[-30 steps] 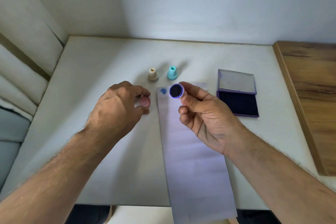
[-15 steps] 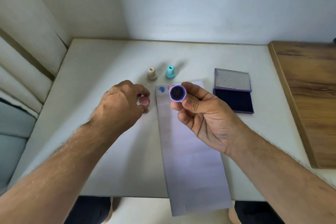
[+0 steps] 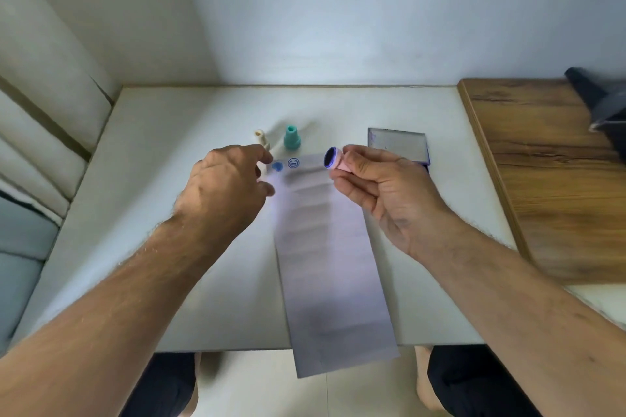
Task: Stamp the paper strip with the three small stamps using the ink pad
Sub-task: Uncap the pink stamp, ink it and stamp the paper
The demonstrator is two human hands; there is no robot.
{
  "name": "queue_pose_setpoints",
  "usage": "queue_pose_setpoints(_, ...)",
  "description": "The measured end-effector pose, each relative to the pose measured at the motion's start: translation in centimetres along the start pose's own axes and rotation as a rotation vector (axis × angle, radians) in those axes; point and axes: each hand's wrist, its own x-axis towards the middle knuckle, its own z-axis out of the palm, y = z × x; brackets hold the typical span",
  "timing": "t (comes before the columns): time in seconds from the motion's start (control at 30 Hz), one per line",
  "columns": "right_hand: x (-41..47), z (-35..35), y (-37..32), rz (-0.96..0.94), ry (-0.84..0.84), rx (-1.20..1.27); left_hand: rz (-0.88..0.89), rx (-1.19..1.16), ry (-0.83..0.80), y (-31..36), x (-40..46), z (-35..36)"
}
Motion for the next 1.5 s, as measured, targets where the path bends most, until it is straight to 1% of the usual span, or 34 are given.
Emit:
queue_pose_setpoints(0.07, 0.3, -0.9, -0.6, -0.139, 0.105, -0.203, 0.019, -0.022, -0.001, 0.9, 0.0, 0.0)
queue_pose_setpoints(0.1, 0.4, -1.5, -1.0, -0.252, 0.171, -0.394, 0.037, -0.023, -0.008, 1.3, 0.0, 0.1)
queue_pose_setpoints(0.17, 0.8, -2.8, -1.6, -0.529, 0.293, -0.889, 0.074, -0.021, -0.019, 2.2, -0.1, 0.3)
queue_pose_setpoints(0.2, 0.9, -3.3, -1.9, -0.636, 0.323, -1.096, 0.092, -0.019, -0.023, 2.6, -0.1, 0.4)
queue_pose_setpoints(0.23, 0.9, -3.7, -2.1, -0.691, 0.344, -1.234, 0.11, -0.016, -0.028, 3.0, -0.2, 0.6)
queue_pose_setpoints(0.3, 1.0, -4.3, -2.3, -0.684, 0.371, -1.359, 0.14, -0.013, -0.034, 3.6, -0.5, 1.0)
queue_pose_setpoints(0.4, 1.3, -5.0, -2.3, -0.611, 0.378, -1.482, 0.18, -0.01, -0.032, 3.9, -0.9, 1.5)
queue_pose_setpoints(0.5, 1.8, -5.6, -2.1, -0.598, 0.383, -1.561, 0.2, -0.03, -0.023, 4.0, -1.1, 1.5)
queue_pose_setpoints(0.57, 2.2, -5.7, -1.9, -0.584, 0.353, -1.602, 0.2, -0.039, -0.019, 4.0, -1.1, 1.3)
queue_pose_setpoints(0.8, 2.8, -5.7, -2.3, -0.448, 0.326, -1.551, 0.191, -0.051, -0.02, 4.0, -1.1, 0.9)
queue_pose_setpoints(0.93, 2.7, -5.6, -2.5, -0.48, 0.394, -1.438, 0.18, -0.051, -0.027, 3.8, -1.3, 0.7)
queue_pose_setpoints(1.0, 2.4, -5.6, -2.6, -0.484, 0.39, -1.416, 0.17, -0.064, -0.029, 3.7, -1.4, 0.5)
queue_pose_setpoints(1.23, 2.5, -5.5, -2.7, -0.465, 0.369, -1.479, 0.154, -0.093, -0.02, 4.1, -1.8, 0.0)
queue_pose_setpoints(1.37, 2.8, -5.6, -2.8, -0.452, 0.329, -1.505, 0.149, -0.054, -0.013, 4.1, -1.8, 0.3)
queue_pose_setpoints(1.5, 2.9, -5.6, -2.6, -0.458, 0.335, -1.526, 0.145, -0.033, -0.014, 4.1, -1.7, 0.3)
